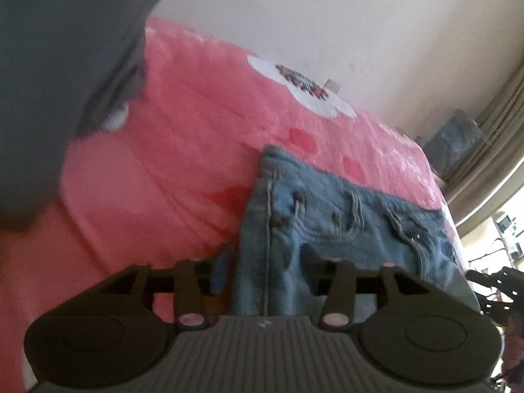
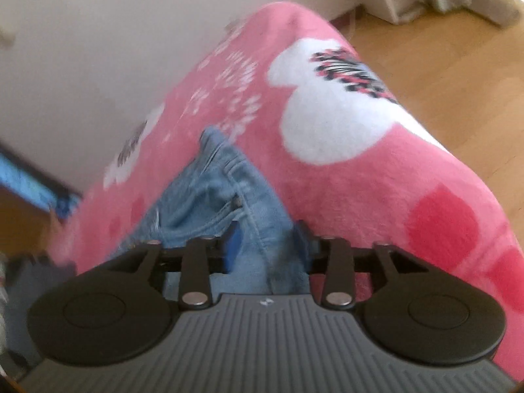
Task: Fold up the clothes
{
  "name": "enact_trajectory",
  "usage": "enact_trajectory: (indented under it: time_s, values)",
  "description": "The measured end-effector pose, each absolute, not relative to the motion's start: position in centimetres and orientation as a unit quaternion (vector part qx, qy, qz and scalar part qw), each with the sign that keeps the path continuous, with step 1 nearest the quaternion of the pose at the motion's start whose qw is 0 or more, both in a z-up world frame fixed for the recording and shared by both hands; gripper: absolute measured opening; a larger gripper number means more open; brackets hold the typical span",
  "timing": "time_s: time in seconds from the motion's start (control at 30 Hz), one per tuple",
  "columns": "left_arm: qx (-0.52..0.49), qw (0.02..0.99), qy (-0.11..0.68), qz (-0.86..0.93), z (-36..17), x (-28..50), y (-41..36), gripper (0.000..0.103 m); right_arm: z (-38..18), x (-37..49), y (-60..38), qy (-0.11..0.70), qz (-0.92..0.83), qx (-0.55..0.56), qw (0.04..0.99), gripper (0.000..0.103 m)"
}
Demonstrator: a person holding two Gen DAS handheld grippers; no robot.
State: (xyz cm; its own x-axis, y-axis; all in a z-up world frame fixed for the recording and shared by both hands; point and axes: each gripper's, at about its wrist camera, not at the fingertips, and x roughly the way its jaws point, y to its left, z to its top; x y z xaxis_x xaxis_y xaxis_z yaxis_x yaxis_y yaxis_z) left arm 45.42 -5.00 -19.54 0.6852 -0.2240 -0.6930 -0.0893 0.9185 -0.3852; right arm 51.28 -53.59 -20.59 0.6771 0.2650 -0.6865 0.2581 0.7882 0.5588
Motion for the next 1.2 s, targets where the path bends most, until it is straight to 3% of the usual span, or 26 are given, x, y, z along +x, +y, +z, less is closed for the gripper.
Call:
enact_trajectory:
  time_s: [0.17, 0.37, 0.7, 0.83, 0.9, 1.0, 1.2]
  values:
    - [-0.184, 0.911, 0.368, -0.036, -17.6, 44.5, -4.5, 0.062, -17.5, 50.0, -52.7, 0.379, 0.009, 0.239, 0.894, 0.045]
    - [-0.122, 0.910, 0.394, -0.044, -13.9, 43.2, -4.8, 0.062, -14.7, 48.5, -49.9, 0.373, 0.057, 0.162, 0.912, 0.045]
    - [-0.004, 0.920, 0.390, -0.038, 2.9, 44.2, -7.8, 0.067, -10.9, 48.8, -47.2, 0.385, 0.139, 0.085, 0.909, 0.044]
    - [0.012, 0.922, 0.386, -0.041, 8.0, 44.9, -10.1, 0.081, -8.9, 48.6, -48.4, 0.377, 0.158, 0.090, 0.908, 0.042]
    - [-0.002, 0.923, 0.381, -0.059, 8.8, 45.8, -10.8, 0.087, -8.0, 48.4, -49.2, 0.372, 0.163, 0.089, 0.910, 0.042]
    - [-0.035, 0.922, 0.378, -0.079, 7.5, 47.2, -11.5, 0.088, -7.7, 48.7, -49.4, 0.364, 0.178, 0.063, 0.912, 0.042]
    - [-0.073, 0.903, 0.409, -0.108, -3.6, 49.3, -12.1, 0.082, -11.1, 49.6, -47.6, 0.358, 0.173, 0.039, 0.917, 0.038]
